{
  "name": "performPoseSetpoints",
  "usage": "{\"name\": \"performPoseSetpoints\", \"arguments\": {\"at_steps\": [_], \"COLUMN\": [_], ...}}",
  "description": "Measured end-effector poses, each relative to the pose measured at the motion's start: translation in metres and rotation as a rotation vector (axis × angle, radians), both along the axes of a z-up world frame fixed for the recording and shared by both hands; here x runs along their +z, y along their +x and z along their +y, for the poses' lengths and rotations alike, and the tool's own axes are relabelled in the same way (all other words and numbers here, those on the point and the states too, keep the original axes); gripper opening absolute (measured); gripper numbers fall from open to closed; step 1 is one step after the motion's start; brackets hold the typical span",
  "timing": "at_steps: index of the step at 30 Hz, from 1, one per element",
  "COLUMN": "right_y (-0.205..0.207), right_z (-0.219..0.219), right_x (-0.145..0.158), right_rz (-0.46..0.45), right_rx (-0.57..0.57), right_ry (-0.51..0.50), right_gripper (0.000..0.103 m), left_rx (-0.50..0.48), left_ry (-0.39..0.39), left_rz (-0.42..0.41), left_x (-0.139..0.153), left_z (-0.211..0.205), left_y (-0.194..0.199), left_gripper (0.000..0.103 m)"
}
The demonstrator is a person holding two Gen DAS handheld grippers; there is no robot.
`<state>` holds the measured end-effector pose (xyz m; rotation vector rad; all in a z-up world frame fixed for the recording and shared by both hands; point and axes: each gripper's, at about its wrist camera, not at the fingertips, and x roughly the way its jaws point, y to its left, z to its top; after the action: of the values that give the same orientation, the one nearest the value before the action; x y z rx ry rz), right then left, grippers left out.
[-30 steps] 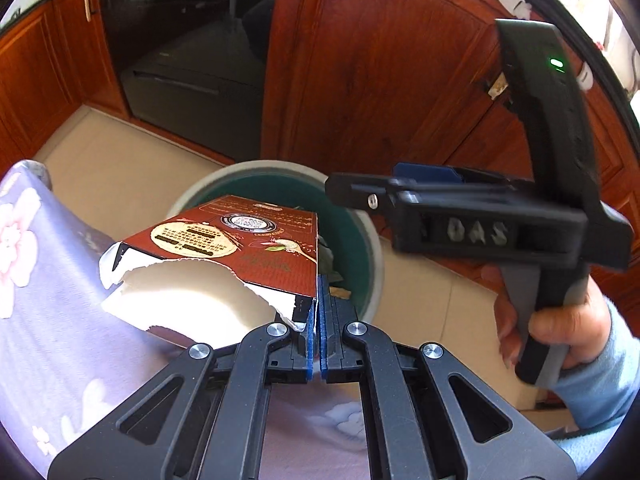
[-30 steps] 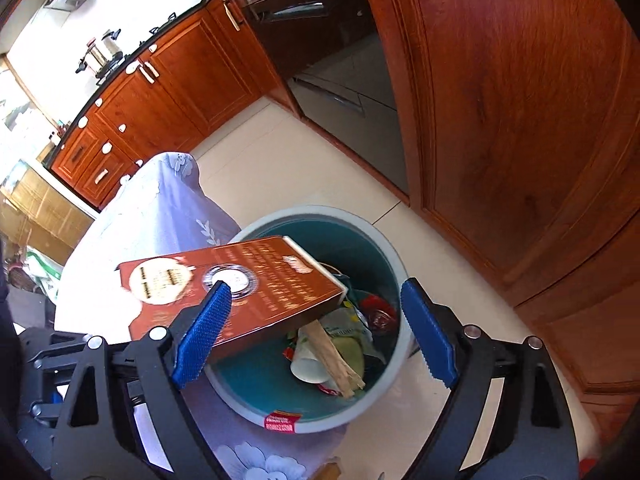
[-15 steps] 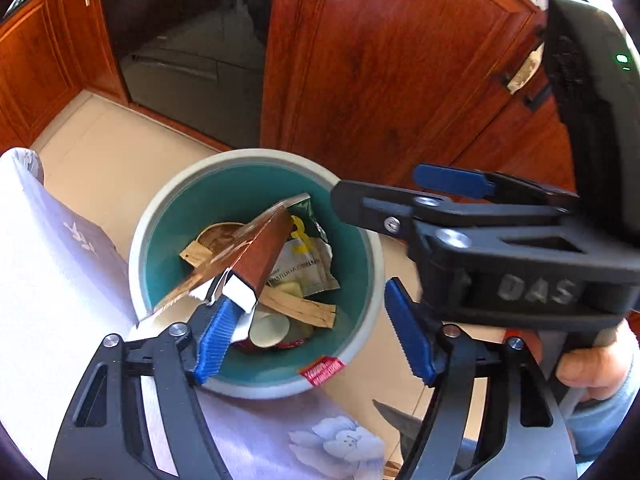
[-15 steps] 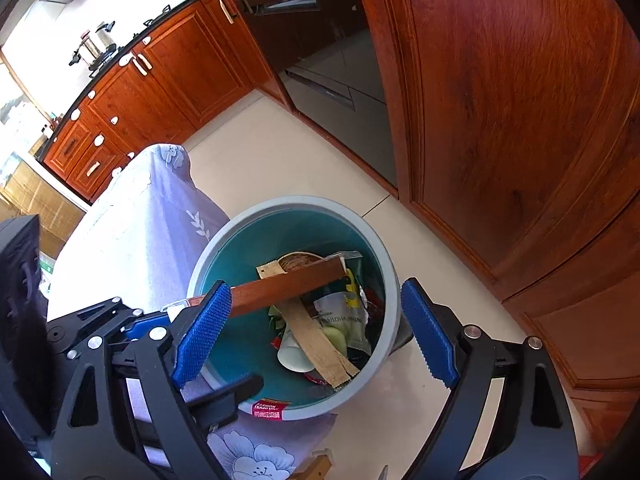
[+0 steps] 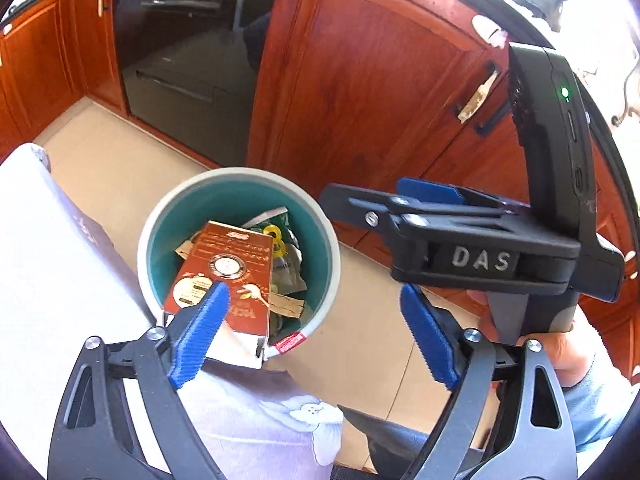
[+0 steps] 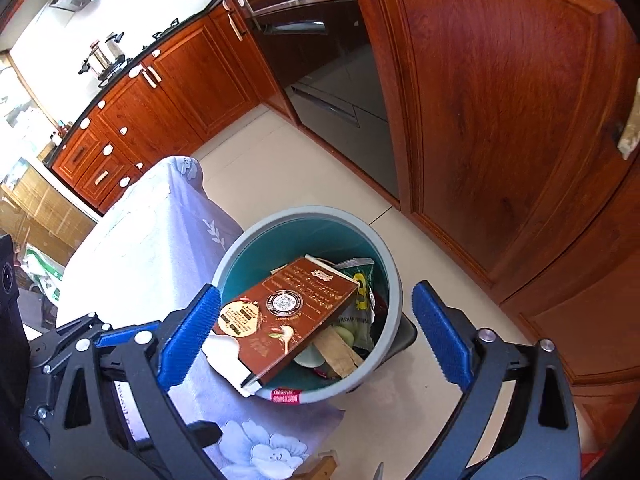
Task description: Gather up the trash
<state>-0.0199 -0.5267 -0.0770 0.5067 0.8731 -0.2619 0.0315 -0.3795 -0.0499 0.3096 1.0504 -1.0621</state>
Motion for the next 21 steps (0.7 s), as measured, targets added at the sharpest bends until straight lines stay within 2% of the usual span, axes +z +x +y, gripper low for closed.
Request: {"name": "performPoseSetpoints", "arguments": {"at_steps": [2, 8, 14, 21], "right_y": [-0.005, -0.015, -0.028, -0.04], "right_z": [0.005, 0.022, 0.045, 0.072], "right_x": [0.004, 0.018, 0.035, 0.045], "right_rz": [0.002, 0.006, 0.004, 0.043], "right_rx": [0.008, 0.053, 0.101, 0.13], "right_ry": [-0.009, -0.028, -0.08, -0.16], "right_gripper": [0.096, 0.096, 0.096, 0.096], "left_rx": [0.026, 0.144, 0.292, 0.389], "left_ry": [0.001, 0.001, -0.048, 0.016], "left_rz": [-0.034, -0.108, -0.115, -0.211], "left_x": [0.005, 0.009, 0.02, 0.029], "left_z": [0.008, 0.028, 0.069, 0.105], "left_y": [-0.003, -0.002, 0.007, 0.005], "left_gripper": [0.099, 0.099, 0.099, 0.099]}}
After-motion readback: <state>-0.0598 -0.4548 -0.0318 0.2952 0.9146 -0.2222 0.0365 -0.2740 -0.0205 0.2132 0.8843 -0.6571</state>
